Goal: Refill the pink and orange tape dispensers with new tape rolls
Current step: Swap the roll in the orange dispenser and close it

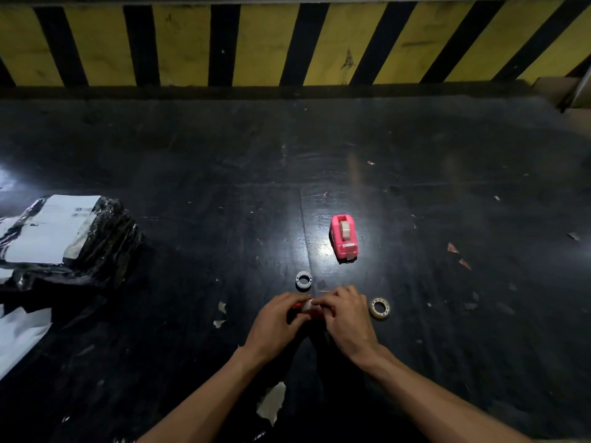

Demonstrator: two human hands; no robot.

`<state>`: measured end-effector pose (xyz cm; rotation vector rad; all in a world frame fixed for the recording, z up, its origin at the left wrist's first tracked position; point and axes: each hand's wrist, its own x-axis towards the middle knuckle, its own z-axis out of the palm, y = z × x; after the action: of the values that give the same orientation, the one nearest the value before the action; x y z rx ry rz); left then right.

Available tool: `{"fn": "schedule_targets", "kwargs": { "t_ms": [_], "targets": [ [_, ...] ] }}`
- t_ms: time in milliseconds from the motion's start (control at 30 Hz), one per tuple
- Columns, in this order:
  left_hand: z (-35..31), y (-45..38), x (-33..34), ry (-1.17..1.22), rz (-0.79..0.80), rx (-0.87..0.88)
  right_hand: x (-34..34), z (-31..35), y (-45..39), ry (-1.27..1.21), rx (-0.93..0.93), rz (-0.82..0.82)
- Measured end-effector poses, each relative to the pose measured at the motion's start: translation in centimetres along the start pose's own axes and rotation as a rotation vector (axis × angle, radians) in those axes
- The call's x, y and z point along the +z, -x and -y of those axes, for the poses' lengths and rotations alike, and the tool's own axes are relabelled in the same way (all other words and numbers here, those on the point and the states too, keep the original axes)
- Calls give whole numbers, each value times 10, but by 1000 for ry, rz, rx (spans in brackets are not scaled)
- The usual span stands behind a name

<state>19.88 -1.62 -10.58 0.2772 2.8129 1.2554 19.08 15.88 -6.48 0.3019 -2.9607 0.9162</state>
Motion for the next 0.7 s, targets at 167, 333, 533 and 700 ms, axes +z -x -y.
{"fn": "schedule_targets", "kwargs": {
  "t_ms": [167,333,533,700],
  "targets": [
    [4,-1,0,3,5,15,-16,-24,3,112,-17,21],
    [7,-2,0,9,9,23,-28,-39,8,150,23,-7],
    [9,-2,0,20,10,33,-29,-47,16,59,101,-48],
    [8,-2,0,27,0,30,-21,-48,17,7,163,-36]
  ]
}}
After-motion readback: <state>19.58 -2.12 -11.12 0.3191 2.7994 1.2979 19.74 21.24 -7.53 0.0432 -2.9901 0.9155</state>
